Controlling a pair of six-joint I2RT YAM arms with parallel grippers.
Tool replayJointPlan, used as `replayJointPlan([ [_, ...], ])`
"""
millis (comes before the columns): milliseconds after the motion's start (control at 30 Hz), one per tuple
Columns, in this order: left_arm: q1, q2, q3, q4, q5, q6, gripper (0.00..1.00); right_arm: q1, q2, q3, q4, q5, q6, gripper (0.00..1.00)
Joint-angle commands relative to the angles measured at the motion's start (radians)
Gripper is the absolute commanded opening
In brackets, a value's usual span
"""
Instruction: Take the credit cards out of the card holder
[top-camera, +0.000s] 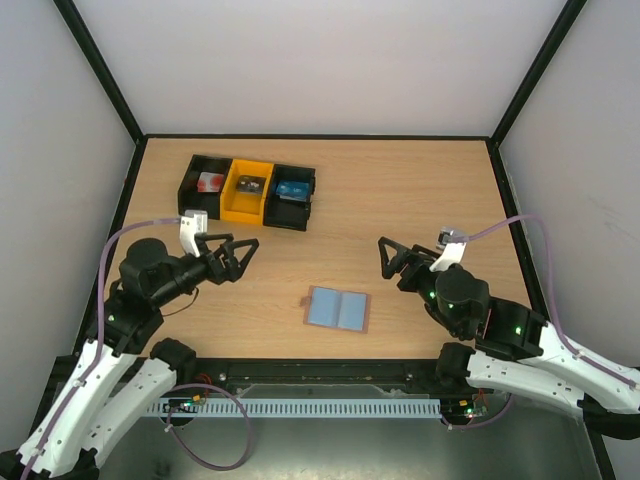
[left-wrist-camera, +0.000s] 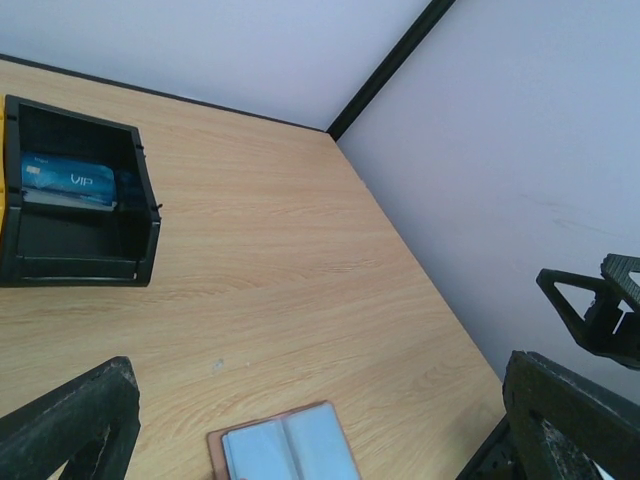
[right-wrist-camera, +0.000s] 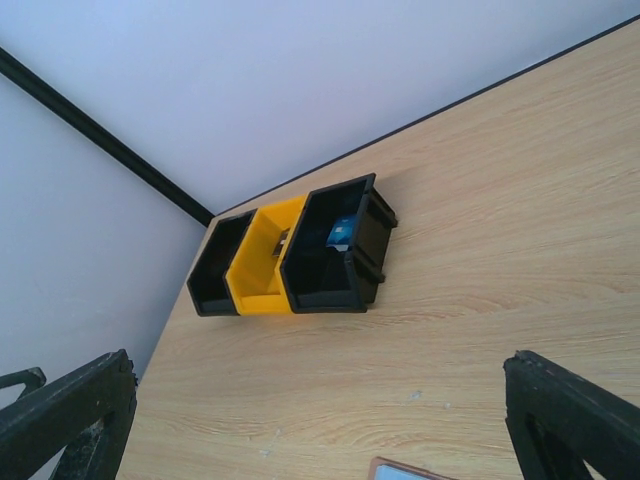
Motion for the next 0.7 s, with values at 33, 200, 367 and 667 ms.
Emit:
replayJointPlan([
  [33, -0.001, -0.035, -0.045, -0.009, 0.026, -0.031, 1.00, 0.004, -0.019, -0.009, -0.054, 0.057, 0.005, 0.98],
  [200, -0.001, -0.061, -0.102, 0.026, 0.041, -0.067, 1.00, 0.003, -0.025, -0.010, -0.054, 0.070, 0.004, 0.98],
  [367, -0.001, -0.053, -0.121, 0.032, 0.026, -0.073, 1.00, 0.004, -0.024, -0.025, -0.047, 0.060, 0.002, 0.98],
  [667, -0.001, -0.040, -0.110, 0.027, -0.009, -0.046, 1.00, 0.003, -0.035, -0.057, -0.045, 0.051, 0.022, 0.98],
])
